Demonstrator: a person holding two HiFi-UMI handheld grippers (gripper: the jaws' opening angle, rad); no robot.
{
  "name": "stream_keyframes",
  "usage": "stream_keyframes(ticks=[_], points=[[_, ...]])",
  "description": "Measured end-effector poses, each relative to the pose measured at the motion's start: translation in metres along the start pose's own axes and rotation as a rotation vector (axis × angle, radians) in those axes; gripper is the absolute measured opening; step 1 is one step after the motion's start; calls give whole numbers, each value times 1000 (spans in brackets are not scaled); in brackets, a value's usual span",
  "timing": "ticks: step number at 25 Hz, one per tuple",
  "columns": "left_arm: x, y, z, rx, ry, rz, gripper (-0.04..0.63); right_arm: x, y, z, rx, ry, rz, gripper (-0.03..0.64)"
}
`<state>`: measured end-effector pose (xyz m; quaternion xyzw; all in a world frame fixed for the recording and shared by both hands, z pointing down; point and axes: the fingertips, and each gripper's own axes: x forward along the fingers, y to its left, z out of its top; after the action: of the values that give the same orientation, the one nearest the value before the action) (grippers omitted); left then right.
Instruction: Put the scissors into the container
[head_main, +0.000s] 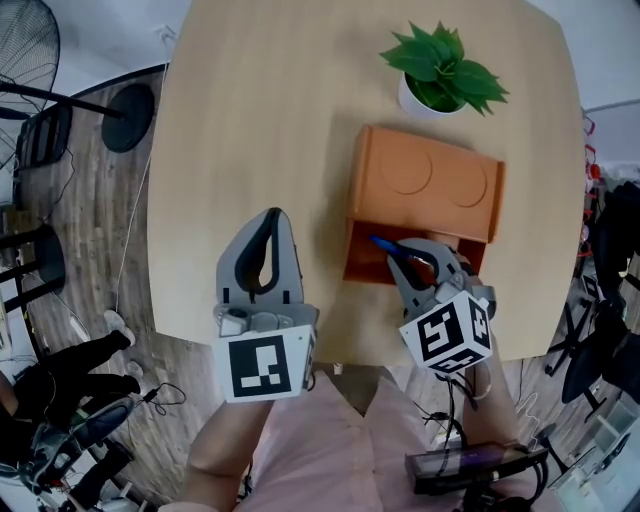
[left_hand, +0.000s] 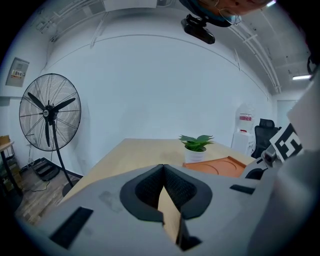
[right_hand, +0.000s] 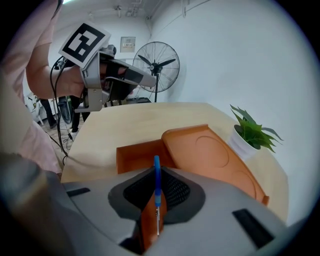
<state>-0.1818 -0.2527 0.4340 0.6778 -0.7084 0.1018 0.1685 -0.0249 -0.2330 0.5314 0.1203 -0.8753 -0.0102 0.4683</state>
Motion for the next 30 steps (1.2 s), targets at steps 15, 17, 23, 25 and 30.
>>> stream_keyframes(ticks=[15,17,23,25,30], points=[[0,-6,-4,14,8,-15,5,-4,18,3,31,-44,97,83],[1,-7,-4,15,7,-18,5,-4,21,2,27,-40,116,95],[-1,-9,-4,17,7,-25,5,-4,30,-2,19,-26,148,130],[-2,-10,-5,17,8,-26,5,-5,31,-2,21,-26,149,130],[-3,-10,-5,18,6,-29,5,-6,34,-2,24,-29,161,138]])
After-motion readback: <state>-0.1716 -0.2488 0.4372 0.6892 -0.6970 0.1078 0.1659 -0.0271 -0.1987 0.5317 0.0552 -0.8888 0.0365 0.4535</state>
